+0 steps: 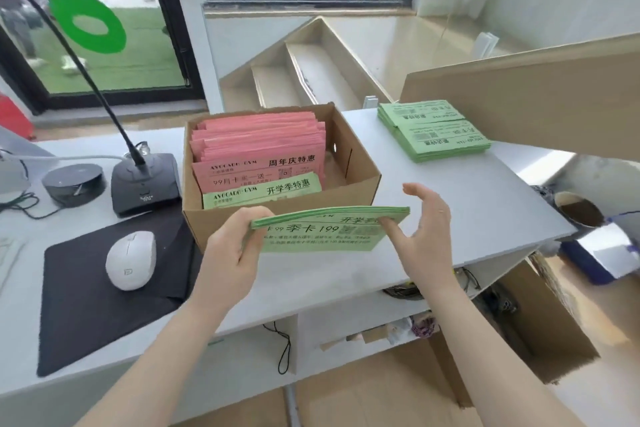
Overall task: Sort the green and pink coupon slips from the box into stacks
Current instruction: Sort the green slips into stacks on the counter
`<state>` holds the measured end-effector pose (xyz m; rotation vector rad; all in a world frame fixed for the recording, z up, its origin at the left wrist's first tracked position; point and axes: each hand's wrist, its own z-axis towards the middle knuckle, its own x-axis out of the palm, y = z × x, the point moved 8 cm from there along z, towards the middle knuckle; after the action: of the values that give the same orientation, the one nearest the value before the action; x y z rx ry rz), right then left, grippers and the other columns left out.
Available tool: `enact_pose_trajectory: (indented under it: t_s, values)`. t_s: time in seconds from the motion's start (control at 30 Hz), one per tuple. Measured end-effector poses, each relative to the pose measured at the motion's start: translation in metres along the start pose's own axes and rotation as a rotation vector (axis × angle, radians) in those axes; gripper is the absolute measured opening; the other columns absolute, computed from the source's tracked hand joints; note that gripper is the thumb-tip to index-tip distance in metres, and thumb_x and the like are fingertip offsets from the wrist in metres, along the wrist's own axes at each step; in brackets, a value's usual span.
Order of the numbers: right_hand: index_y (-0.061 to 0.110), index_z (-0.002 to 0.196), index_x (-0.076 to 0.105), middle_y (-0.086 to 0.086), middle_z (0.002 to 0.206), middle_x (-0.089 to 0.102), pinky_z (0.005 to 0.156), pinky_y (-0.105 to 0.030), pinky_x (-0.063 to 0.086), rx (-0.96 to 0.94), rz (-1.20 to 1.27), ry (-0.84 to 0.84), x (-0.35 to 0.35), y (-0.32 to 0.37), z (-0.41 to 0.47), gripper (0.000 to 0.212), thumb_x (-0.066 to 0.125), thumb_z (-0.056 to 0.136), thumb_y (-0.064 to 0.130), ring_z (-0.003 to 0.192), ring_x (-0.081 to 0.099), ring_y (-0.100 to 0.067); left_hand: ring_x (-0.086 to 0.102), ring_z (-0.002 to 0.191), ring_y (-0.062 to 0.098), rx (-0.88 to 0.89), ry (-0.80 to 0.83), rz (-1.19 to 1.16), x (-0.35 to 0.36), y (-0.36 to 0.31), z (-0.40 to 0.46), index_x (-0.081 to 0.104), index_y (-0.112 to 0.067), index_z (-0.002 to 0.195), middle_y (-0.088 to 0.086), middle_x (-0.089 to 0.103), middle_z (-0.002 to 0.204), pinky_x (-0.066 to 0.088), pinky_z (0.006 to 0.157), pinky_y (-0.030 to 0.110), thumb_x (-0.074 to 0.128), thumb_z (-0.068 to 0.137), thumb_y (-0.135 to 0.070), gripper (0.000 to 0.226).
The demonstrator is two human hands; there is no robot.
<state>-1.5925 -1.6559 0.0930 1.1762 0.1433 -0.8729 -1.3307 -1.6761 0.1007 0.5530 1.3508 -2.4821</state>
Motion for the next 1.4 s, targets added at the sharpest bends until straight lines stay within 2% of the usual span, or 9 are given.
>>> enact_pose_trajectory:
  t_s: [0.17,0.27,0.4,0.67,0.77,0.83,1.03,1.2,1.4]
  values:
    - [0.022,0.12,0.046,-0.001,0.114,0.061,0.105,-0.035,0.028,-0.434,-0.187,0.019,0.01,0.07,0.008,0.041,0.057,0.08,0.021,0.118,0.042,-0.017,0.056,0.087,0.006,0.257,0.116,0.074,0.018,-0.03,0.04,0.049,-0.022,0.105,-0.007,0.061,0.099,0.048,0.072,0.031,0.04,0.091,-0.012,0.02]
    - [0.024,0.126,0.038,0.001,0.103,0.065,0.085,-0.022,0.04,-0.502,-0.108,0.144,0.018,0.095,0.003,0.043,0.049,0.085,0.02,0.098,0.053,-0.011,0.053,0.081,0.007,0.381,0.185,0.049,0.04,-0.053,0.052,0.053,-0.017,0.105,-0.002,0.059,0.095,0.046,0.068,0.021,0.04,0.09,-0.014,0.02]
    - [0.023,0.105,0.046,0.002,0.087,0.067,0.059,-0.022,0.038,-0.523,-0.229,-0.012,-0.001,0.094,0.011,0.016,0.046,0.089,0.022,0.075,0.052,-0.011,0.05,0.082,-0.008,0.301,0.178,-0.04,0.064,-0.063,0.068,0.062,-0.009,0.103,-0.015,0.057,0.09,0.04,0.071,0.007,0.054,0.085,-0.006,0.019]
    - [0.029,0.088,0.055,0.003,0.076,0.063,0.066,-0.027,0.05,-0.024,0.181,-0.029,-0.048,-0.002,0.073,0.012,0.056,0.084,0.018,0.073,0.06,-0.016,0.06,0.064,-0.004,-0.114,0.225,-0.269,0.133,-0.053,0.122,0.064,-0.015,0.085,-0.011,0.068,0.079,0.043,0.061,0.006,0.072,0.078,-0.012,0.011]
    - [0.025,0.09,0.058,-0.004,0.086,0.067,0.074,-0.045,0.056,0.099,0.429,-0.031,-0.061,-0.038,0.102,0.016,0.056,0.087,0.01,0.084,0.065,-0.023,0.069,0.076,0.008,-0.241,0.278,-0.415,0.173,-0.049,0.136,0.065,-0.013,0.091,-0.005,0.072,0.089,0.054,0.071,0.02,0.069,0.08,-0.008,0.013]
    - [0.017,0.092,0.056,0.001,0.086,0.067,0.07,-0.035,0.057,0.155,0.61,-0.067,-0.071,-0.063,0.126,0.018,0.052,0.091,0.0,0.083,0.066,-0.016,0.07,0.08,0.012,-0.328,0.295,-0.465,0.205,-0.045,0.144,0.062,-0.013,0.094,-0.003,0.072,0.093,0.055,0.075,0.027,0.065,0.083,-0.006,0.014]
    - [0.016,0.085,0.051,0.004,0.079,0.064,0.076,-0.037,0.053,0.475,0.901,-0.301,-0.099,-0.17,0.204,0.016,0.05,0.093,0.002,0.076,0.063,-0.014,0.067,0.078,0.009,-0.549,0.408,-0.25,0.297,-0.017,0.154,0.059,-0.029,0.094,-0.009,0.071,0.089,0.051,0.074,0.032,0.064,0.084,-0.015,0.017]
    - [0.019,0.082,0.048,0.002,0.082,0.058,0.057,-0.027,0.052,0.766,0.924,-0.286,-0.09,-0.252,0.24,0.019,0.05,0.093,0.003,0.061,0.058,-0.007,0.067,0.084,0.017,-1.037,0.01,-0.602,0.334,0.043,0.155,0.056,-0.011,0.081,0.009,0.069,0.088,0.05,0.077,0.026,0.064,0.084,-0.009,0.008]
    - [0.014,0.081,0.047,-0.003,0.084,0.061,0.063,-0.034,0.056,0.934,1.122,-0.219,-0.064,-0.283,0.256,0.021,0.045,0.094,-0.002,0.072,0.061,-0.014,0.063,0.084,0.015,-0.973,-0.184,-0.611,0.366,0.038,0.196,0.044,-0.008,0.113,0.004,0.056,0.097,0.051,0.078,0.025,0.06,0.089,-0.013,0.029]
